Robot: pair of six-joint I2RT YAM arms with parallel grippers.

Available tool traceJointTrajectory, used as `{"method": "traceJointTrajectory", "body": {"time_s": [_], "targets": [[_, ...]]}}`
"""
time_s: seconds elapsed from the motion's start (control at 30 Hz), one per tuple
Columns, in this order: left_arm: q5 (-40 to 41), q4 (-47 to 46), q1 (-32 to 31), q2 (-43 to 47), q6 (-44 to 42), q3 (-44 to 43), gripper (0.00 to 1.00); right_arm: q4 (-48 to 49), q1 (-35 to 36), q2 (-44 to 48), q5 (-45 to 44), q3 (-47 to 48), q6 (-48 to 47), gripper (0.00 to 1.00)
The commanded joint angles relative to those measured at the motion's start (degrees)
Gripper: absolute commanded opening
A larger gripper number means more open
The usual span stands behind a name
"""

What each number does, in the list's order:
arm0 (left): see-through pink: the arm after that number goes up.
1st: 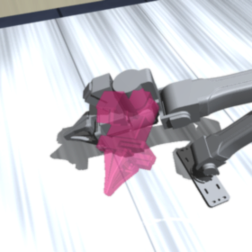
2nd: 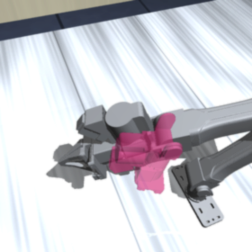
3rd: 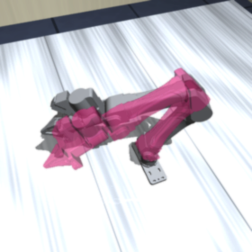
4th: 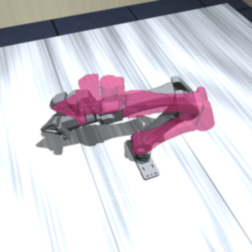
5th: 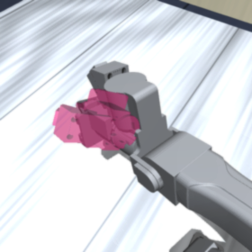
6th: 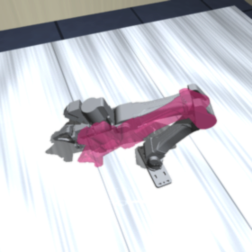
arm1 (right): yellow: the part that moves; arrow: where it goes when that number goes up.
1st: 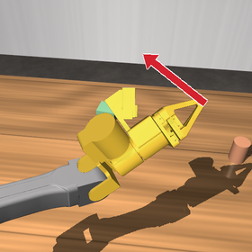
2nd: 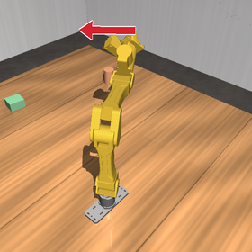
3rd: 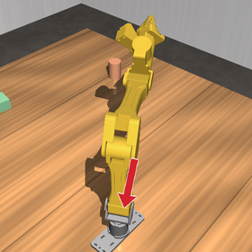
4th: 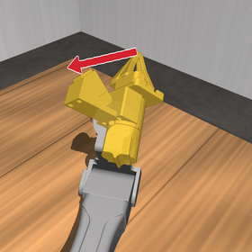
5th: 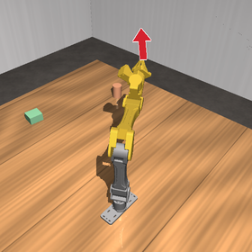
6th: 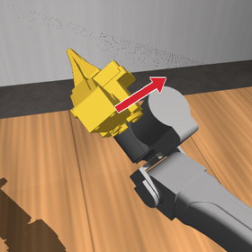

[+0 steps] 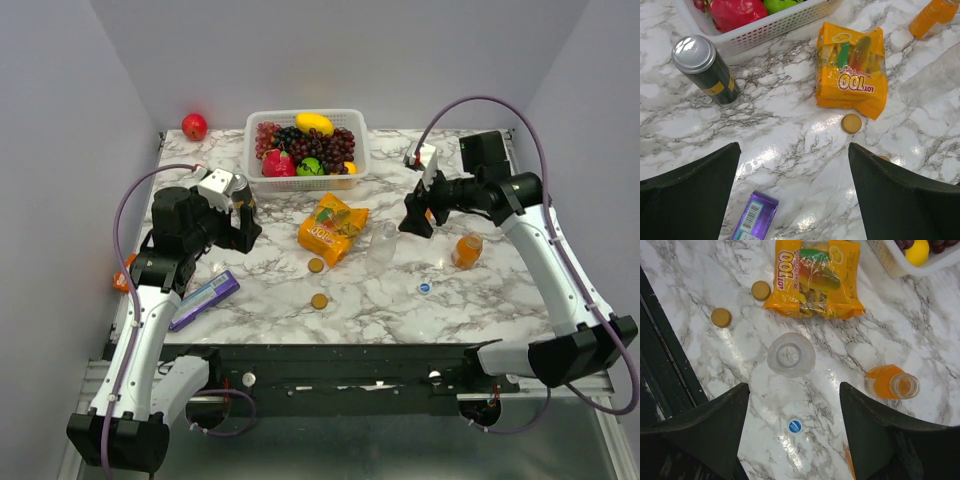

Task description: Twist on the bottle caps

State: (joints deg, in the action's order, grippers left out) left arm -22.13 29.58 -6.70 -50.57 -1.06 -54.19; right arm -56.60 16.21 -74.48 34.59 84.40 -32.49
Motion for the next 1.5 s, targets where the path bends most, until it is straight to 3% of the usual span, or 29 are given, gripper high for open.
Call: {"method": "traceJointTrajectory", "body": {"time_s": [0.0,0.67,0.87,1.13,1.23,1.3,1.47], "targets": [[-3.18,-0.32,1.25,1.26,0.01,0.32,0.99,2.9,1.19,-3.82,1.53,2.0,1.21,0.79],[-6.7,-2.34,3.27,-0.58,2.38,0.14,0.99,6.85,5.33,-7.61,-1.19,-4.33,0.32,0.79],[-6.7,-2.43,3.36,0.12,2.29,0.23,0.99,7.47,5.5,-9.54,-2.68,-4.33,0.15,0.74],[-10.65,-2.33,1.08,-1.9,-1.14,-0.83,0.99,8.17,5.94,-9.99,-4.09,-5.65,0.15,0.56],[-10.92,-2.95,-0.94,-2.17,-2.63,-0.04,0.99,7.82,6.12,-9.81,-4.35,-5.91,-0.29,0.38],[-10.92,-3.39,-3.57,-2.52,-4.55,0.49,0.99,7.21,6.03,-9.2,-4.44,-5.74,-0.47,0.27],[-11.44,-7.87,-13.06,-3.31,-6.5,2.51,0.99,2.73,6.29,-7.53,-1.2,-0.39,0.76,0.14]]}}
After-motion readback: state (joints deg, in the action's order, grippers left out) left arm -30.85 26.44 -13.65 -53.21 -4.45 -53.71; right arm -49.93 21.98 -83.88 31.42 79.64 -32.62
